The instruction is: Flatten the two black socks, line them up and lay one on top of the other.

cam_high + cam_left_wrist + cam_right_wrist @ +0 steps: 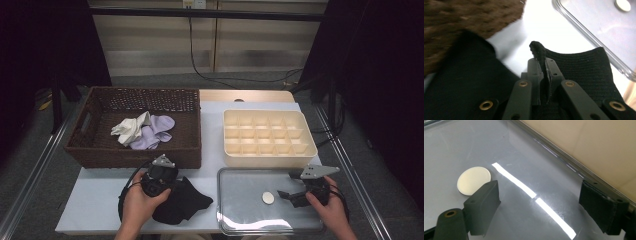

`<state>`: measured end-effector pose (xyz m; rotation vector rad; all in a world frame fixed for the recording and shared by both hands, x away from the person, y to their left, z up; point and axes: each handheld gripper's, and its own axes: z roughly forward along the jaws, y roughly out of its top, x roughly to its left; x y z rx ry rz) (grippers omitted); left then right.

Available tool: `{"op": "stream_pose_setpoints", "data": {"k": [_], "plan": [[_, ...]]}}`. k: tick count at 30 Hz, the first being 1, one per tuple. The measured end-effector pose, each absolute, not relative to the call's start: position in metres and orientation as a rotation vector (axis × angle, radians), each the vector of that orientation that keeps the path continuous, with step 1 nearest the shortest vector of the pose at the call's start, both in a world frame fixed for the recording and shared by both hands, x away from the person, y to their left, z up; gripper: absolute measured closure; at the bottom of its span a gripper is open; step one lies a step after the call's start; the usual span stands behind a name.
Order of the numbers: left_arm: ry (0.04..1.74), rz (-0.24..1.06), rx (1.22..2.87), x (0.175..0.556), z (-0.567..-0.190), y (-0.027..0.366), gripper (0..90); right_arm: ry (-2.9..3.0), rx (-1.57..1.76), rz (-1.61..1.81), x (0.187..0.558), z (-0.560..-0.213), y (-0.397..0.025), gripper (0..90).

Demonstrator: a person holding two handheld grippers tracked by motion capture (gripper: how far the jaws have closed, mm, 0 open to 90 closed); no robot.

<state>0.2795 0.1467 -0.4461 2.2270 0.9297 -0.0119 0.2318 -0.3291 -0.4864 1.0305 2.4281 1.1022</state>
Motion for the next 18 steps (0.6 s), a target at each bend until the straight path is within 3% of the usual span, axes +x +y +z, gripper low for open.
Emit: {"op": "stream_pose_setpoints", "data": {"k": [10, 13, 16, 18], "plan": [[1.035, 0.137, 2.153, 0.280, -0.436, 0.187, 82.3, 2.428, 1.031, 1.103, 0.232, -0.486, -0.329, 16.1], [1.082, 0.205, 2.166, 0.282, -0.443, 0.189, 62.3, 2.428, 1.031, 1.104, 0.232, -0.487, -0.329, 16.1], [1.087, 0.201, 2.186, 0.284, -0.452, 0.191, 47.5, 2.428, 1.031, 1.104, 0.232, -0.487, -0.329, 16.1], [1.101, 0.165, 2.201, 0.286, -0.459, 0.190, 42.3, 2.427, 1.031, 1.104, 0.232, -0.487, -0.329, 16.1]]}}
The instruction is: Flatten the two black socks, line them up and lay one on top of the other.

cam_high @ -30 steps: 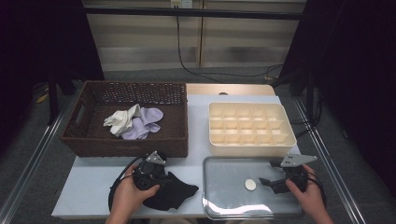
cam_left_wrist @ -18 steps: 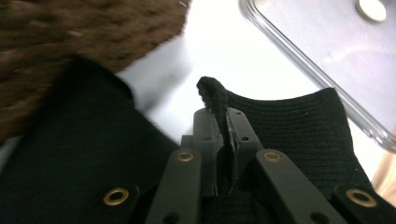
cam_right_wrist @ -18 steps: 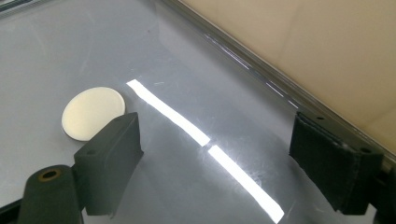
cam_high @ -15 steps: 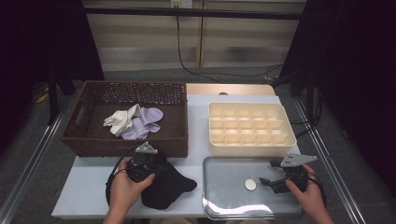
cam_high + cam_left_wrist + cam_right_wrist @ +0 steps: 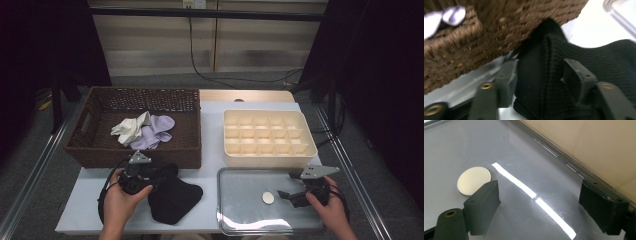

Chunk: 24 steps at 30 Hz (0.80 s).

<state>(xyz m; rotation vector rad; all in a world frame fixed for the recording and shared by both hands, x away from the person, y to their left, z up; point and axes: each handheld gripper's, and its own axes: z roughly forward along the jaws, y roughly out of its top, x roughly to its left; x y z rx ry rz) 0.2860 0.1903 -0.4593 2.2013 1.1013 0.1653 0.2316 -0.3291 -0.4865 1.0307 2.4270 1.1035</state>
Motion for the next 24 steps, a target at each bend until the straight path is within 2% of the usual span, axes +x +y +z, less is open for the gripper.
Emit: {"op": "stream_pose_setpoints", "data": {"k": [3, 5, 8, 9, 17, 24], "plan": [[1.117, 0.107, 2.183, 0.288, -0.464, 0.192, 41.4, 2.428, 1.032, 1.103, 0.232, -0.486, -0.329, 16.1], [1.108, 0.064, 2.171, 0.288, -0.464, 0.192, 51.2, 2.428, 1.032, 1.104, 0.232, -0.487, -0.329, 16.1], [1.080, 0.056, 2.188, 0.286, -0.460, 0.188, 70.8, 2.428, 1.030, 1.103, 0.232, -0.487, -0.329, 16.1], [1.067, 0.067, 2.205, 0.286, -0.459, 0.185, 72.2, 2.428, 1.031, 1.103, 0.232, -0.487, -0.329, 16.1], [0.878, 0.056, 2.162, 0.280, -0.442, 0.148, 74.4, 2.429, 1.031, 1.103, 0.232, -0.486, -0.329, 16.1], [0.805, 0.051, 2.197, 0.281, -0.452, 0.116, 73.6, 2.430, 1.027, 1.099, 0.232, -0.486, -0.329, 16.0]]}}
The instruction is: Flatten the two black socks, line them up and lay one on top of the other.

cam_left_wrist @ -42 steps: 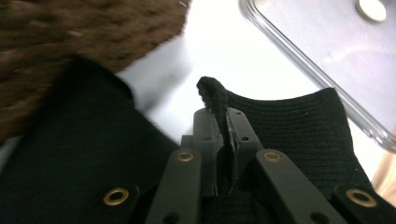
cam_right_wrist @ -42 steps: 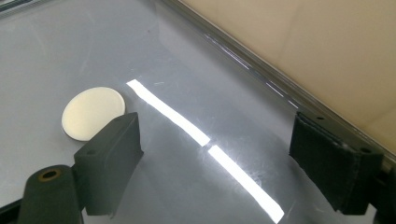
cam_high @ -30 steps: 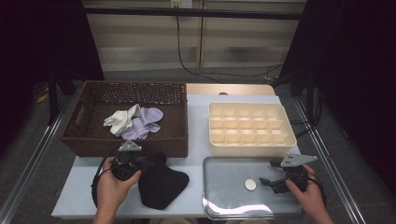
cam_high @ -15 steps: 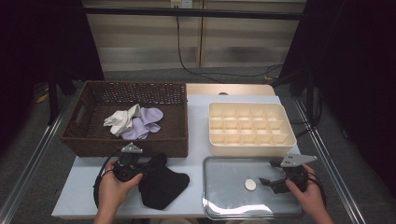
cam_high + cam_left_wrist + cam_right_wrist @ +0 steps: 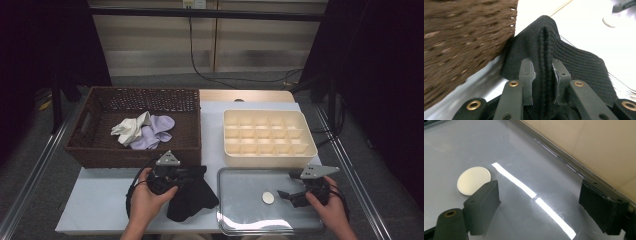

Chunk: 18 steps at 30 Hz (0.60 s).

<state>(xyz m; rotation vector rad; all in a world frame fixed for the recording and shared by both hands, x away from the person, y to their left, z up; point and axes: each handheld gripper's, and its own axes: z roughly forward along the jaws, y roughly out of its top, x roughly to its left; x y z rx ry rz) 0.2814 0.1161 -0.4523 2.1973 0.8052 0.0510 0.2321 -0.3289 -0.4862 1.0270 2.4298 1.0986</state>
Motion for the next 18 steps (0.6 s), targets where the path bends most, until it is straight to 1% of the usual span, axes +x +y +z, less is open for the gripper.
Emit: {"op": "stream_pose_setpoints", "data": {"k": [3, 7, 10, 12, 14, 18], "plan": [[0.799, 0.037, 2.204, 0.283, -0.455, 0.110, 73.4, 2.430, 1.049, 1.074, 0.232, -0.485, -0.327, 15.1], [0.815, 0.045, 2.188, 0.284, -0.456, 0.107, 72.7, 2.470, 1.038, 1.027, 0.235, -0.480, -0.311, 14.4], [0.820, 0.056, 2.202, 0.284, -0.456, 0.106, 72.6, 2.472, 1.066, 1.132, 0.238, -0.477, -0.290, 14.4], [0.824, 0.077, 2.208, 0.284, -0.455, 0.106, 72.6, 2.501, 1.007, 1.136, 0.237, -0.475, -0.272, 14.9], [0.827, 0.082, 2.210, 0.283, -0.455, 0.106, 72.6, 2.555, 0.941, 1.138, 0.236, -0.473, -0.251, 17.5], [0.831, 0.094, 2.214, 0.283, -0.454, 0.107, 72.6, 2.624, 0.875, 1.200, 0.234, -0.471, -0.224, 24.0]]}}
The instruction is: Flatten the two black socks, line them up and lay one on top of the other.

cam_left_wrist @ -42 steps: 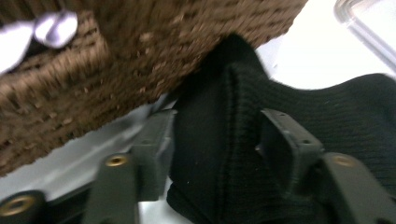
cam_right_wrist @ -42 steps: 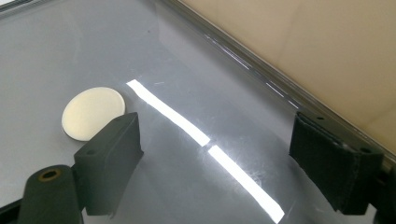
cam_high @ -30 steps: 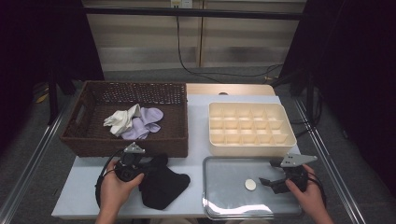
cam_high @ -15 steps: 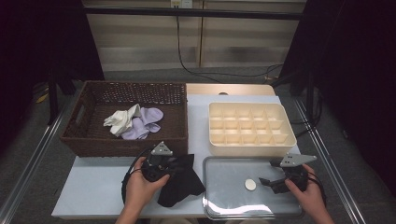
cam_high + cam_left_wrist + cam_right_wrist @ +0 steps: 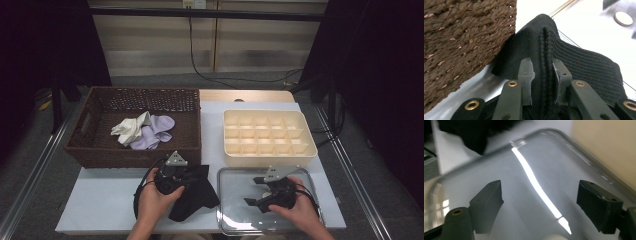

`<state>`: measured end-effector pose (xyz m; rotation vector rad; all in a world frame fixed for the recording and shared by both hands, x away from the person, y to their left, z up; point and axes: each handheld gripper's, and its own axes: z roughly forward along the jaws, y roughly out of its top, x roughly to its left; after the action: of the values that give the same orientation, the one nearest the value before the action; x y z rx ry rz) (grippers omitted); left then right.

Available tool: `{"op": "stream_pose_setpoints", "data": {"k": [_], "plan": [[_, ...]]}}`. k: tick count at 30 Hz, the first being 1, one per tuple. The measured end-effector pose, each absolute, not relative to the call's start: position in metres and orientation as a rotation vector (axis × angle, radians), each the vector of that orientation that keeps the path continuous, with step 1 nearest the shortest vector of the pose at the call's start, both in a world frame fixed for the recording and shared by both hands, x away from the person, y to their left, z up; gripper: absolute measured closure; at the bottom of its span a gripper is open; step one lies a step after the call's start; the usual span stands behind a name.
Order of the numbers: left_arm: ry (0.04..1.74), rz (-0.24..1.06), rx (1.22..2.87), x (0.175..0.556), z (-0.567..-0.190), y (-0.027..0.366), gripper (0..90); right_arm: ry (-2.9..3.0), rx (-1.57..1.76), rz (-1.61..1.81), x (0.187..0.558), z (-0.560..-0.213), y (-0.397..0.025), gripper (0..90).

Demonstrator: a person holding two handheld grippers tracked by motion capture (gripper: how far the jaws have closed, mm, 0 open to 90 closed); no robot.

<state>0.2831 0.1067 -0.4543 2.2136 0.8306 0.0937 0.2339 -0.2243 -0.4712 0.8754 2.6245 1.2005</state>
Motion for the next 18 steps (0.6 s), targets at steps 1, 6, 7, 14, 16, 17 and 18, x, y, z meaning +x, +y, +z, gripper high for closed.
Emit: {"op": "stream_pose_setpoints", "data": {"k": [1, 6, 7, 14, 16, 17, 18], "plan": [[0.836, 0.099, 2.211, 0.283, -0.454, 0.107, 72.6, 2.640, 0.861, 1.211, 0.233, -0.471, -0.219, 25.8], [0.845, 0.105, 2.218, 0.283, -0.453, 0.106, 72.6, 2.691, 0.815, 1.247, 0.235, -0.473, -0.200, 31.3], [0.850, 0.112, 2.218, 0.283, -0.452, 0.106, 72.6, 2.700, 0.816, 1.268, 0.236, -0.474, -0.197, 33.1], [0.893, 0.142, 2.208, 0.284, -0.451, 0.106, 72.7, 2.742, 0.745, 1.301, 0.238, -0.474, -0.178, 42.3], [0.884, 0.150, 2.228, 0.285, -0.450, 0.106, 72.7, 2.742, 0.756, 1.309, 0.239, -0.475, -0.175, 45.2], [0.888, 0.149, 2.218, 0.285, -0.450, 0.105, 72.7, 2.746, 0.756, 1.315, 0.240, -0.476, -0.174, 46.1], [0.896, 0.146, 2.218, 0.284, -0.450, 0.105, 72.7, 2.749, 0.755, 1.317, 0.241, -0.476, -0.174, 46.7]]}}
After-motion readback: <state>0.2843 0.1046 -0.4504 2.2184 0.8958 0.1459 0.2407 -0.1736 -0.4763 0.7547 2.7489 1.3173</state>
